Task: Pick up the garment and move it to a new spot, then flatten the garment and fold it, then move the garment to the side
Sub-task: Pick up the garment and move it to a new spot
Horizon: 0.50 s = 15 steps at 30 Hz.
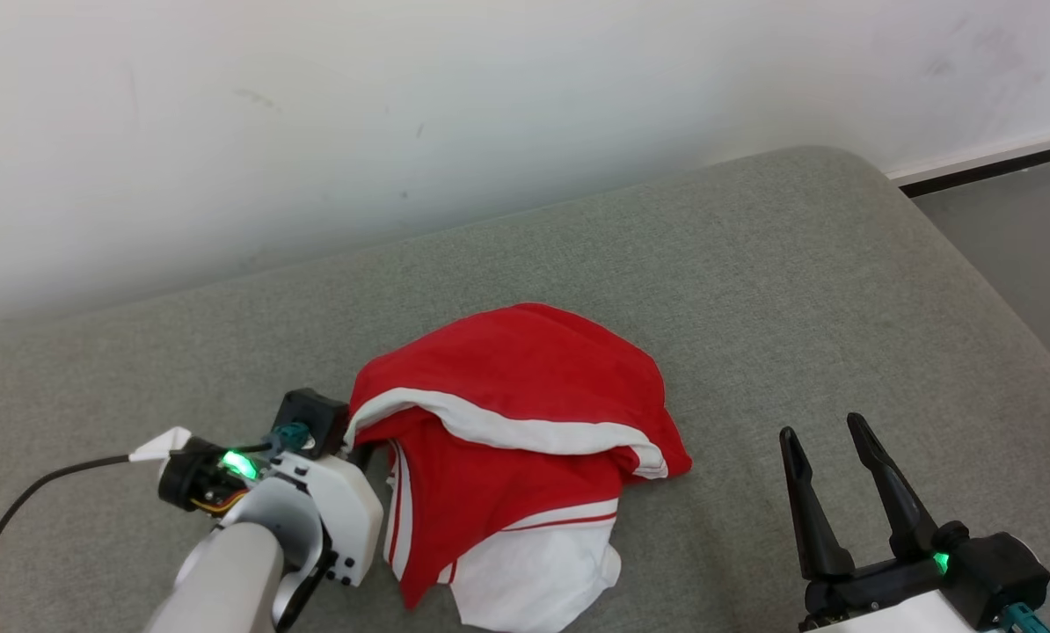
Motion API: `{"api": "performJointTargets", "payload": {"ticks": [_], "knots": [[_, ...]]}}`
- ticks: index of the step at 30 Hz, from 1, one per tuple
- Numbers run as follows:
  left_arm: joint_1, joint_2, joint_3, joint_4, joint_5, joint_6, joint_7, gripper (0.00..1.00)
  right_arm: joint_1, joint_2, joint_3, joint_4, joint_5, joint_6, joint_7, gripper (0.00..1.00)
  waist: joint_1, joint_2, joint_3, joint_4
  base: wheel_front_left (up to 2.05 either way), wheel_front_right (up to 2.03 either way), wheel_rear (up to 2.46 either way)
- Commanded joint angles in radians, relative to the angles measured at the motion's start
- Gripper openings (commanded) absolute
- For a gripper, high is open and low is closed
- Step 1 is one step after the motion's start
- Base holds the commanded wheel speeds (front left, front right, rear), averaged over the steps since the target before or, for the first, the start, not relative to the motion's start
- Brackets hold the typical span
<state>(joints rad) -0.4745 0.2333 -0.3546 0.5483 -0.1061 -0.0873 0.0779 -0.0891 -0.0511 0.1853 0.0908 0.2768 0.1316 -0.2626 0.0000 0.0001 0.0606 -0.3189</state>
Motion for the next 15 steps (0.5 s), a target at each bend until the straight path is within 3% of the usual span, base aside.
{"api": "performJointTargets", "payload": {"ticks": [1, 8, 15], "knots": [[-0.014, 0.000, 0.000, 0.009, -0.007, -0.003, -0.008, 0.00, -0.007, -0.001, -0.002, 0.003, 0.004, -0.002, -0.003, 1.00, 0.0000, -0.0001, -0.003, 0.000, 0.00, 0.00, 0.00], [-0.013, -0.020, -0.006, 0.001, -0.037, -0.010, -0.058, 0.00, 0.013, -0.001, -0.015, 0.004, -0.004, -0.002, -0.003, 1.00, 0.0000, -0.0001, -0.023, 0.026, 0.00, 0.00, 0.00], [-0.056, -0.033, -0.002, -0.079, -0.113, -0.032, -0.085, 0.00, 0.027, -0.001, -0.025, 0.007, 0.002, -0.002, -0.003, 1.00, 0.0000, -0.0001, -0.054, 0.094, 0.00, 0.00, 0.00]]}}
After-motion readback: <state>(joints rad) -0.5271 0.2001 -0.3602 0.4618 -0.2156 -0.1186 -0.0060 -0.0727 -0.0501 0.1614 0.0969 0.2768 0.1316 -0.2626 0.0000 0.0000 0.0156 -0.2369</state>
